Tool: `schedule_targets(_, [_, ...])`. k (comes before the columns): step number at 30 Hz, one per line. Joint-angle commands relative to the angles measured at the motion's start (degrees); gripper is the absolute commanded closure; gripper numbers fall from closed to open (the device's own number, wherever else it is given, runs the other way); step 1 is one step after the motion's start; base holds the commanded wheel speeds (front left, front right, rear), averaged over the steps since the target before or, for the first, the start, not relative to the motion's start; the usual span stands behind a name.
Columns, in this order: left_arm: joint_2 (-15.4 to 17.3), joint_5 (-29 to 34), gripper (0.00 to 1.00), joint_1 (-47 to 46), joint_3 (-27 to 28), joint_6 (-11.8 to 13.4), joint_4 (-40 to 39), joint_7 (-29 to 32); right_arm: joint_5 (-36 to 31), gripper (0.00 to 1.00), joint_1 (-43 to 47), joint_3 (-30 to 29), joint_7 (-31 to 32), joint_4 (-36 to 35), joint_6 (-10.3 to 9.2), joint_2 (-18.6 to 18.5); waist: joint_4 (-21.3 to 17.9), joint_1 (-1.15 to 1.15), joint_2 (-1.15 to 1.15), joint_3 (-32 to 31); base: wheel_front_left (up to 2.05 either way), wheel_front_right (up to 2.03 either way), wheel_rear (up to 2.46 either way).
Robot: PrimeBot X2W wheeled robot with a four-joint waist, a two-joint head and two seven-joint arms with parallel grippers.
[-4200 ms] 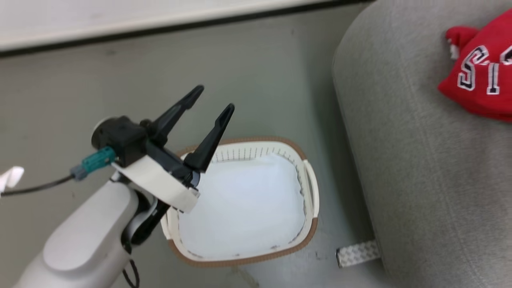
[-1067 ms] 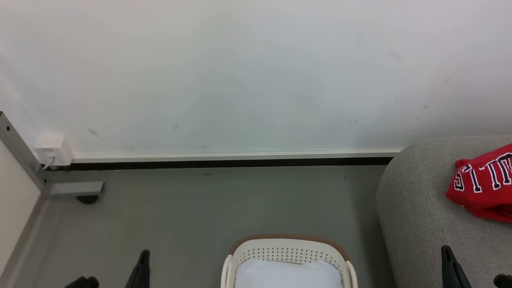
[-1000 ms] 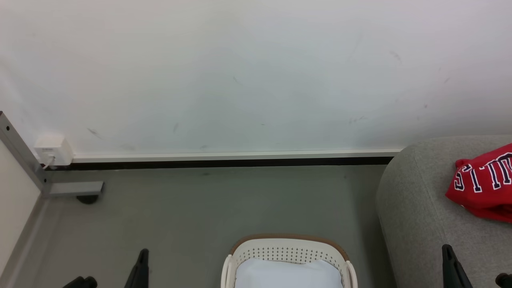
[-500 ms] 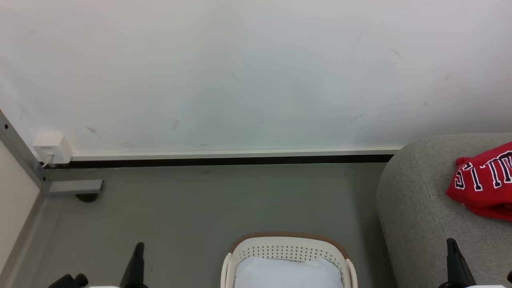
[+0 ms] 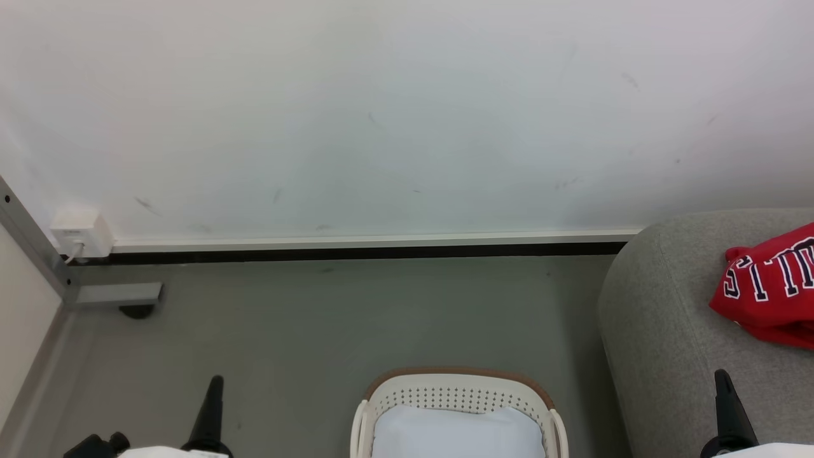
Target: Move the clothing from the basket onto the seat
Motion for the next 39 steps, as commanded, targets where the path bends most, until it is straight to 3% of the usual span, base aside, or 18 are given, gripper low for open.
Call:
schedule_targets(1, [0.0,-1.7,1.0,-1.3,0.5,-0.1,-0.8,0.4,1.9,1.0,-1.5,-0.3,0.5,-0.8,-0.05,-0.7,0.0,0.0,0.0,0.0,0.0,0.0,0.0])
schedule_targets(39, [-0.7,-19.6,1.0,-2.9,3.5,-0.2,-2.1,5.7,23.6,1.0,-3.3,-1.3,5.7,-1.9,-0.09,-0.9,-0.2,0.0,0.0,1.2,0.0,0.0,0.0])
